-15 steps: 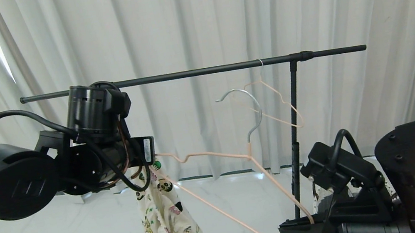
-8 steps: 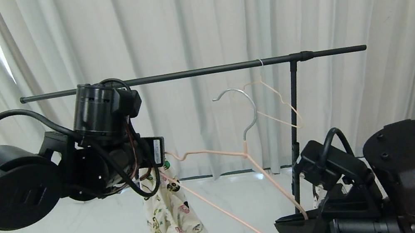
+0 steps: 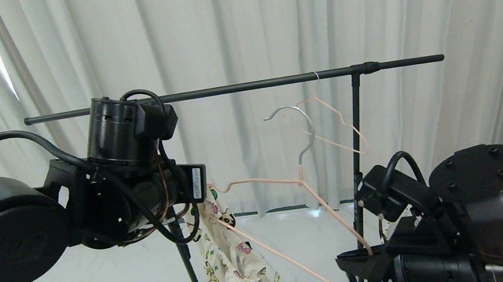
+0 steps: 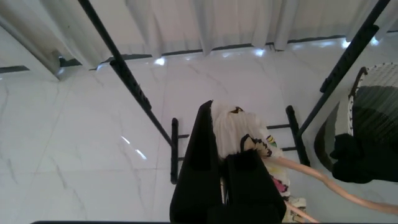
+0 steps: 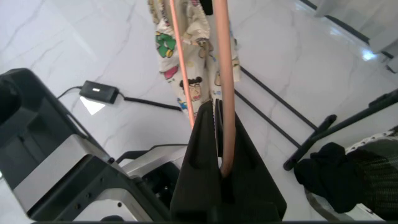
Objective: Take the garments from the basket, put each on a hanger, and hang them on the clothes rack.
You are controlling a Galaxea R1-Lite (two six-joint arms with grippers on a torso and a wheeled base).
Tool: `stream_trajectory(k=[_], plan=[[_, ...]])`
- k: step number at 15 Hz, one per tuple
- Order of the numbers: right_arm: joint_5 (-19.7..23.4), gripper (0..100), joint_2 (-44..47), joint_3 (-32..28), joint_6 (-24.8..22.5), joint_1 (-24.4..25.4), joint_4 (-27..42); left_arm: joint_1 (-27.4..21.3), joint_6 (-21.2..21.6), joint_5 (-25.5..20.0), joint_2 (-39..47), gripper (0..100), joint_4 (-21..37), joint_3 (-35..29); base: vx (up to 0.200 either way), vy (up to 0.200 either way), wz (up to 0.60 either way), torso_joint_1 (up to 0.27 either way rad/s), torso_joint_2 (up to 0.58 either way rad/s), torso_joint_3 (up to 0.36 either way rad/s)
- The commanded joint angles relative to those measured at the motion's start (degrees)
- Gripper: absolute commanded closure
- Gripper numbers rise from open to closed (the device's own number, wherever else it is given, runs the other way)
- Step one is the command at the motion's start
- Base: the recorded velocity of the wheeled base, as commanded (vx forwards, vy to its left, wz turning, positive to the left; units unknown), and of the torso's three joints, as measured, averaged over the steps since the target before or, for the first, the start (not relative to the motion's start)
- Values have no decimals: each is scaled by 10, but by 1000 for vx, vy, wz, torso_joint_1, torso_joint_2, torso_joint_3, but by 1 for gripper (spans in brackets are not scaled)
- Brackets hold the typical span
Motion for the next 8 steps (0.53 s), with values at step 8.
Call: stream_trajectory(k=[8], plan=[[-6, 100, 3, -3, 8, -9, -1, -27, -21, 0, -20, 100, 0, 18, 0, 0, 0, 0, 0, 0]])
